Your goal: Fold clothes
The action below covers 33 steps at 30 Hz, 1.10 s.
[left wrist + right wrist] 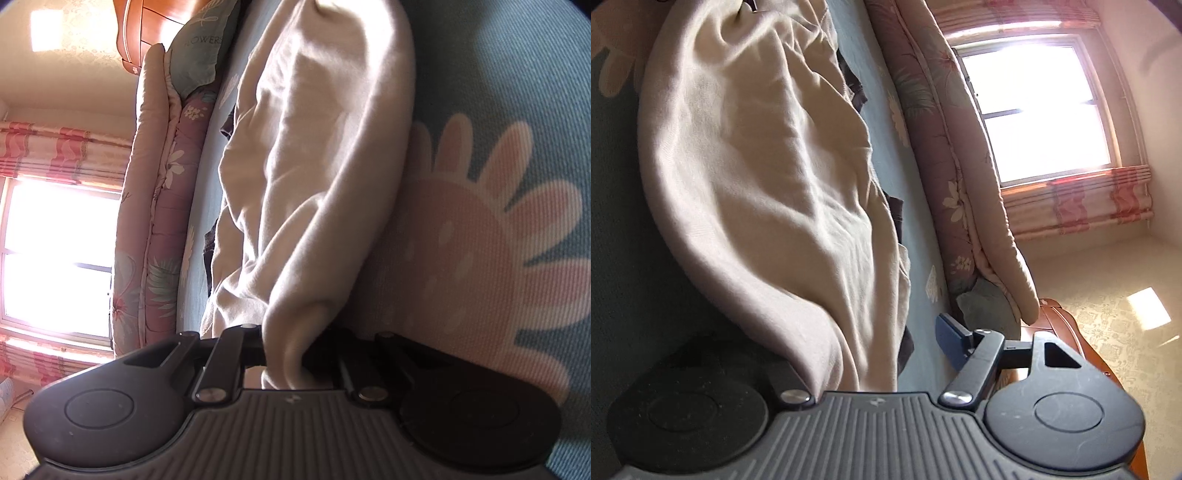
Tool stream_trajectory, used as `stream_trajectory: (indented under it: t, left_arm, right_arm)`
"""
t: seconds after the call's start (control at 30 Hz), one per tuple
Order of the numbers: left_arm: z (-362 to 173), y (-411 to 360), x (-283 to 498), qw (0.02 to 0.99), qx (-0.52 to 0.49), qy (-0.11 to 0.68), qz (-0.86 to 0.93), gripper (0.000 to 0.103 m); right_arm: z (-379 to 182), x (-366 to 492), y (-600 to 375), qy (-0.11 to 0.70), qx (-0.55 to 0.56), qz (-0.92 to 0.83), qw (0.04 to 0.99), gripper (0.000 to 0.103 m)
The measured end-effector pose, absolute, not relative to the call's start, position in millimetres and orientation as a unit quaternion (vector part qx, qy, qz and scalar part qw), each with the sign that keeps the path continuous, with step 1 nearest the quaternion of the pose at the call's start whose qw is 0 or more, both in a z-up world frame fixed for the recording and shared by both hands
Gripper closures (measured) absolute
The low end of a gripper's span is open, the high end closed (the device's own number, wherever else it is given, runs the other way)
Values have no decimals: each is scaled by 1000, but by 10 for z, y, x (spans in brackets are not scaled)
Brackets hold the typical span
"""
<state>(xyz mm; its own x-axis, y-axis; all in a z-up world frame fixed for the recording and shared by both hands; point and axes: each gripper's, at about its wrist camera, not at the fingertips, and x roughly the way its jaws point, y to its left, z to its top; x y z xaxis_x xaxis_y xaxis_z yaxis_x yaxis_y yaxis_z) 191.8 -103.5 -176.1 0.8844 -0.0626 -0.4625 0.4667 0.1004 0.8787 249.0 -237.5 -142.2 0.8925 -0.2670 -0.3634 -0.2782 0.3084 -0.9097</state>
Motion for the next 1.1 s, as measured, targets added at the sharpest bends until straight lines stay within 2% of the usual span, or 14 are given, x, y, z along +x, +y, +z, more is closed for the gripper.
stream_trajectory:
  t: [0.07,0.1,0.13,0.17,0.57,0.77,0.93,1.1]
  left_arm:
    - [-1760,-1028,1926,727,643,156,-184,100]
    - [-1758,-1021,1931,728,642,156,-184,100]
    - [-1758,-1017,1935,729,641,156,-185,100]
    - [-1757,-1013,1940,729,640,155,-185,100]
    - [-1702,-1003,2017,727,644,149,-184,96]
    - [-1607,-1017,2008,727,647,143,-180,96]
    - [-1479,-1014,1942,723,653,140,-178,97]
    - [-1393,-973,1769,720,656,145,-173,99]
  right_arm:
    - [-1417,2483,-2431,245,-577,20,779,40]
    - [-1448,2481,-2451,263,-573,32,775,57]
    - [-1480,2480,-2470,281,-569,44,771,83]
    - [-1571,2470,-2465,288,-582,51,759,85]
    - [-1557,2476,-2414,277,-596,39,753,88]
    - [-1346,2339,-2444,260,-591,49,762,88]
    - [-1160,2208,-2421,261,-587,63,764,94]
    - [-1007,2061,-2419,260,-574,69,773,94]
